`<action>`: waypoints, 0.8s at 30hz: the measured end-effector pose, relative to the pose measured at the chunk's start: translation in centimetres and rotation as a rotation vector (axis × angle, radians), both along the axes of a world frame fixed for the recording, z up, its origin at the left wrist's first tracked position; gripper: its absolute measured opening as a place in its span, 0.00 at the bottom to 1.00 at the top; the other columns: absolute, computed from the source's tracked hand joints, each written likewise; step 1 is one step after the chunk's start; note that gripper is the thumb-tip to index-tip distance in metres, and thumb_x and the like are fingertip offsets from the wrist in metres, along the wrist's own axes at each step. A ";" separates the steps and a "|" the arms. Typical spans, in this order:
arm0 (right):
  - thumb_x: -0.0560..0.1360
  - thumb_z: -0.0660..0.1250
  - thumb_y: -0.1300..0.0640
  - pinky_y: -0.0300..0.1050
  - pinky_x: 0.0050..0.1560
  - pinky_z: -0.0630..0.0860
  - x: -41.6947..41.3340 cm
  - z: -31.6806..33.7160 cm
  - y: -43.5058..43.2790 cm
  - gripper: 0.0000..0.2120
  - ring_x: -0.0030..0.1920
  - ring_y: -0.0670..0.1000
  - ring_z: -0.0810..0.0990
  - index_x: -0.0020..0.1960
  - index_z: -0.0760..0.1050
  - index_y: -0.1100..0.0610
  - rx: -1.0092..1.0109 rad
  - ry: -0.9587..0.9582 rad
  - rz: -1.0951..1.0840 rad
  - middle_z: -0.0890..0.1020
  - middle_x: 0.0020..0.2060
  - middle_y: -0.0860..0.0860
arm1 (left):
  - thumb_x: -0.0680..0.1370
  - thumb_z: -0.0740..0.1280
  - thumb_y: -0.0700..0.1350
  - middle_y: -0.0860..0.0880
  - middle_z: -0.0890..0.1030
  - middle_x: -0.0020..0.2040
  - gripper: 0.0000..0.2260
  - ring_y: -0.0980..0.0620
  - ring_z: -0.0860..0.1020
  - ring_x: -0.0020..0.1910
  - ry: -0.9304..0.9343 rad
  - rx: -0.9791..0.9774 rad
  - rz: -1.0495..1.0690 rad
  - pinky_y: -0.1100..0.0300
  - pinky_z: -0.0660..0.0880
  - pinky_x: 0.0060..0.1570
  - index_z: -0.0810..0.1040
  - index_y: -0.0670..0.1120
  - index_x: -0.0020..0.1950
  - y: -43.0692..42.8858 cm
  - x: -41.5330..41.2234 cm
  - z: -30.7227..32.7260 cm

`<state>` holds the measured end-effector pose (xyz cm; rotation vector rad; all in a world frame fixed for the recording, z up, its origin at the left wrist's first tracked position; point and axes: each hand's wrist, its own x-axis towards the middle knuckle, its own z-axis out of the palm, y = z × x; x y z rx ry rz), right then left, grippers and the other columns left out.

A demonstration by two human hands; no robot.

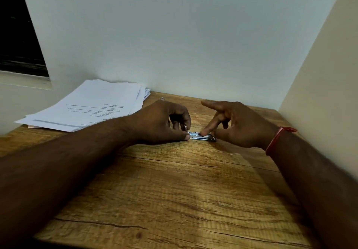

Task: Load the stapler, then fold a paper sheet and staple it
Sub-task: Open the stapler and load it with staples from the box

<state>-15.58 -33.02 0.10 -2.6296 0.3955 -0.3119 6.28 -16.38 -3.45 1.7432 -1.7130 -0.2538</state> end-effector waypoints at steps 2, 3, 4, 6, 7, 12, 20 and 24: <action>0.78 0.75 0.63 0.56 0.57 0.83 -0.1 0.1 -0.1 0.42 0.52 0.62 0.87 0.87 0.61 0.47 0.004 0.008 -0.006 0.89 0.46 0.34 | 0.75 0.85 0.52 0.61 0.86 0.43 0.09 0.63 0.82 0.40 0.003 0.007 0.000 0.68 0.75 0.39 0.86 0.56 0.50 0.0 0.0 0.0; 0.78 0.75 0.63 0.58 0.58 0.82 -0.2 0.2 -0.1 0.42 0.53 0.63 0.86 0.87 0.61 0.47 0.009 0.009 -0.009 0.89 0.46 0.34 | 0.75 0.85 0.52 0.61 0.86 0.43 0.09 0.63 0.82 0.40 0.003 0.007 -0.001 0.69 0.75 0.39 0.86 0.56 0.50 0.0 0.1 0.0; 0.78 0.75 0.63 0.58 0.59 0.82 -0.2 0.3 -0.1 0.42 0.54 0.62 0.86 0.87 0.61 0.48 0.017 0.010 -0.015 0.90 0.46 0.34 | 0.75 0.84 0.52 0.62 0.86 0.43 0.09 0.63 0.82 0.39 0.003 0.007 -0.001 0.69 0.75 0.38 0.86 0.56 0.49 0.0 0.1 0.0; 0.78 0.75 0.64 0.56 0.63 0.80 -0.3 0.5 -0.2 0.42 0.55 0.55 0.87 0.87 0.61 0.49 0.032 0.013 -0.025 0.90 0.46 0.35 | 0.75 0.85 0.52 0.61 0.86 0.43 0.09 0.64 0.81 0.39 -0.001 0.004 -0.002 0.70 0.74 0.38 0.86 0.55 0.49 0.1 0.0 0.0; 0.78 0.75 0.64 0.56 0.64 0.80 -0.3 0.5 -0.2 0.42 0.55 0.52 0.87 0.87 0.62 0.49 0.038 0.013 -0.025 0.90 0.46 0.35 | 0.75 0.85 0.52 0.61 0.86 0.43 0.09 0.64 0.81 0.39 -0.002 0.003 -0.002 0.70 0.74 0.38 0.86 0.55 0.49 0.1 0.0 0.1; 0.78 0.76 0.65 0.56 0.62 0.80 -0.5 0.5 -0.4 0.40 0.54 0.50 0.88 0.86 0.64 0.49 0.062 -0.006 0.000 0.91 0.46 0.38 | 0.75 0.85 0.53 0.60 0.87 0.45 0.10 0.63 0.82 0.40 -0.005 -0.005 -0.001 0.69 0.75 0.39 0.86 0.56 0.50 0.1 -0.2 0.1; 0.71 0.86 0.51 0.46 0.48 0.80 -0.4 -1.3 -2.4 0.33 0.49 0.47 0.84 0.74 0.79 0.43 0.070 -0.102 0.022 0.89 0.52 0.41 | 0.75 0.85 0.51 0.54 0.88 0.48 0.11 0.51 0.86 0.47 0.081 -0.065 -0.009 0.55 0.84 0.47 0.87 0.57 0.53 0.0 -0.2 -0.3; 0.69 0.87 0.46 0.39 0.48 0.80 -0.3 -1.6 -2.9 0.24 0.48 0.44 0.84 0.64 0.86 0.41 0.040 -0.002 0.044 0.88 0.50 0.40 | 0.75 0.85 0.47 0.52 0.89 0.48 0.14 0.49 0.87 0.48 0.102 -0.101 -0.020 0.44 0.86 0.52 0.85 0.56 0.56 0.0 -0.2 -0.3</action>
